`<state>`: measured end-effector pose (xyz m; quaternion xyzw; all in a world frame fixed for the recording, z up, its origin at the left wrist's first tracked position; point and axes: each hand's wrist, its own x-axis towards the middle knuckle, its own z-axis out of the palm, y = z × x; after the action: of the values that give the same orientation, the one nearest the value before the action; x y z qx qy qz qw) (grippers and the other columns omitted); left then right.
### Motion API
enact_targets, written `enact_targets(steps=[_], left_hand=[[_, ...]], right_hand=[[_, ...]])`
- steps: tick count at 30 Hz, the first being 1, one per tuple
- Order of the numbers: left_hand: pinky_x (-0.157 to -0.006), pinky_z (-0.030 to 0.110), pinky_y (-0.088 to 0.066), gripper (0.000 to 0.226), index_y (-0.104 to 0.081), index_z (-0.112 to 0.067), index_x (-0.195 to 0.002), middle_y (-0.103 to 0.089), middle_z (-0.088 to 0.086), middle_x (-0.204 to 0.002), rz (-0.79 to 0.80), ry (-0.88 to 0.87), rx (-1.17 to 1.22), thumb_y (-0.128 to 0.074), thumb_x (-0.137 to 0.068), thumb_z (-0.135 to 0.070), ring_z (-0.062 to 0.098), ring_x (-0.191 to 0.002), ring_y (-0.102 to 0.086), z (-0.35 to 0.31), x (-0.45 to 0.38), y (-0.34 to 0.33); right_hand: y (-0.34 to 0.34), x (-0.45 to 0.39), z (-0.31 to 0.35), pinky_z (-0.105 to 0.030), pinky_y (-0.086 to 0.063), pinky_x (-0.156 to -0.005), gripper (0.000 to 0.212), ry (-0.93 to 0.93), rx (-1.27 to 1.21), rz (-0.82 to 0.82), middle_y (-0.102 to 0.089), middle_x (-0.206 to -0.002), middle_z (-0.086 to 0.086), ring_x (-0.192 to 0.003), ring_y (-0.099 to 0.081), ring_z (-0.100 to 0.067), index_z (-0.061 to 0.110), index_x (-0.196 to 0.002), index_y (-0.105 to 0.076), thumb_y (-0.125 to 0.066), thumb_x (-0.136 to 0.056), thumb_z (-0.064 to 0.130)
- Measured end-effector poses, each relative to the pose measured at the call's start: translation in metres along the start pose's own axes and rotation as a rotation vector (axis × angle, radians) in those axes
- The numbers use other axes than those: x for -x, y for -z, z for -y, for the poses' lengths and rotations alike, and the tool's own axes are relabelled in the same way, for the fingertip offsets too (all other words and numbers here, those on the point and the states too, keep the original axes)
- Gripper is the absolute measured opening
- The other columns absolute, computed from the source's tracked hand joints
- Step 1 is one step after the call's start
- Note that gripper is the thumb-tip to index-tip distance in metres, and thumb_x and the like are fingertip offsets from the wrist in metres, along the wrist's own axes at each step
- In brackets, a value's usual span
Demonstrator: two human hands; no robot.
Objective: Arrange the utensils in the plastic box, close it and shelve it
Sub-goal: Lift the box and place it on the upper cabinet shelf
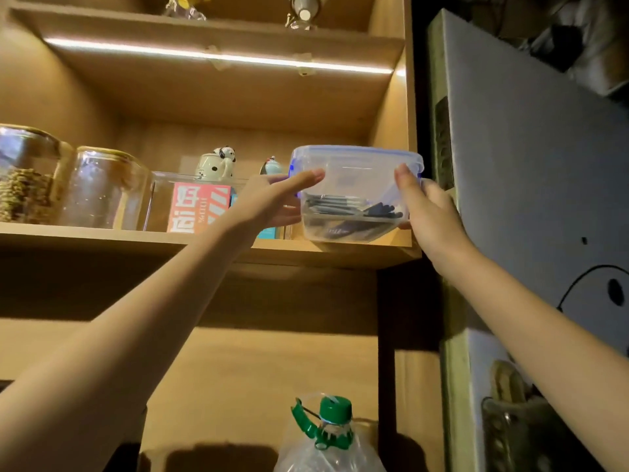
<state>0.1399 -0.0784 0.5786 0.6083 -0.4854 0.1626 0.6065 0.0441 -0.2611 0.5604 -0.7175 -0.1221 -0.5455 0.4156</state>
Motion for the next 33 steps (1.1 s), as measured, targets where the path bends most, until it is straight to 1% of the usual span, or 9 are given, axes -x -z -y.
enact_targets(steps=[3,7,13,15,18,21,26,29,33], left_hand=[[-0.075,0.025,-0.058,0.045,-0.058,-0.009,-0.113,-0.069,0.012,-0.111,0.008,0.012,0.026,-0.062,-0.08,-0.04,0.02,-0.095,-0.069,0.018,-0.02,-0.005],[-0.084,0.03,-0.057,0.052,-0.062,-0.017,-0.102,-0.07,0.01,-0.111,0.056,0.017,0.014,-0.064,-0.062,-0.051,0.02,-0.095,-0.07,0.04,-0.041,-0.008],[-0.076,0.024,-0.056,0.057,-0.057,-0.007,-0.115,-0.067,0.007,-0.113,0.062,0.028,-0.073,-0.059,-0.074,-0.047,0.02,-0.099,-0.067,0.065,-0.058,-0.01],[-0.076,0.024,-0.053,0.052,-0.062,-0.003,-0.109,-0.068,0.006,-0.106,-0.014,-0.03,-0.261,-0.054,-0.083,-0.048,0.02,-0.098,-0.065,0.072,-0.062,-0.01],[-0.076,0.036,-0.055,0.065,-0.069,-0.001,-0.093,-0.073,0.013,-0.094,-0.083,-0.123,-0.462,-0.05,-0.08,-0.062,0.025,-0.085,-0.068,0.081,-0.067,-0.013],[-0.061,0.028,-0.044,0.062,-0.065,0.005,-0.092,-0.068,0.02,-0.09,-0.109,-0.179,-0.68,-0.038,-0.091,-0.051,0.026,-0.074,-0.059,0.086,-0.07,-0.02],[-0.089,0.046,-0.042,0.04,-0.047,-0.002,-0.124,-0.054,0.027,-0.101,-0.116,-0.147,-0.876,-0.026,-0.102,-0.028,0.041,-0.1,-0.054,0.099,-0.077,-0.032],[-0.092,0.046,-0.045,0.035,-0.043,-0.009,-0.128,-0.054,0.026,-0.106,-0.118,-0.123,-0.873,-0.026,-0.102,-0.024,0.037,-0.099,-0.056,0.107,-0.088,-0.035],[-0.091,0.051,-0.047,0.034,-0.051,-0.017,-0.12,-0.054,0.02,-0.091,-0.083,-0.135,-0.978,-0.025,-0.102,-0.029,0.036,-0.094,-0.059,0.113,-0.094,-0.038]], right_hand=[[-0.002,-0.016,-0.017,-0.023,-0.052,-0.078,0.035,-0.004,0.025,-0.021,-0.061,-0.099,0.005,-0.09,-0.059,-0.009,0.021,-0.111,-0.046,-0.038,-0.093,0.05],[-0.006,-0.032,-0.04,-0.041,-0.051,-0.093,0.04,-0.032,0.053,-0.026,-0.062,-0.112,-0.009,-0.101,-0.06,-0.021,0.018,-0.109,-0.051,-0.04,-0.091,0.052],[-0.017,-0.051,-0.068,-0.037,-0.054,-0.084,0.046,-0.002,0.143,-0.1,-0.061,-0.109,-0.007,-0.097,-0.062,-0.021,0.014,-0.117,-0.044,-0.045,-0.09,0.051],[-0.02,-0.056,-0.074,-0.036,-0.055,-0.08,0.05,0.006,0.179,-0.119,-0.06,-0.111,-0.008,-0.097,-0.062,-0.022,0.011,-0.123,-0.041,-0.047,-0.09,0.048],[-0.021,-0.063,-0.083,-0.031,-0.054,-0.072,0.049,0.008,0.245,-0.099,-0.062,-0.109,-0.008,-0.094,-0.062,-0.021,0.01,-0.123,-0.043,-0.046,-0.091,0.047],[-0.021,-0.072,-0.089,-0.045,-0.056,-0.08,0.044,-0.015,0.261,-0.071,-0.065,-0.107,-0.011,-0.092,-0.064,-0.025,0.011,-0.116,-0.05,-0.05,-0.09,0.046],[-0.024,-0.085,-0.101,-0.049,-0.056,-0.081,0.03,-0.031,0.352,-0.034,-0.064,-0.104,-0.013,-0.091,-0.064,-0.029,0.015,-0.102,-0.049,-0.049,-0.092,0.043],[-0.024,-0.09,-0.109,-0.051,-0.054,-0.083,0.029,-0.041,0.395,-0.053,-0.064,-0.101,-0.012,-0.092,-0.063,-0.03,0.015,-0.102,-0.05,-0.049,-0.092,0.042],[-0.024,-0.093,-0.118,-0.051,-0.054,-0.083,0.032,-0.025,0.397,-0.061,-0.063,-0.104,-0.013,-0.093,-0.063,-0.031,0.012,-0.11,-0.051,-0.049,-0.093,0.039]])
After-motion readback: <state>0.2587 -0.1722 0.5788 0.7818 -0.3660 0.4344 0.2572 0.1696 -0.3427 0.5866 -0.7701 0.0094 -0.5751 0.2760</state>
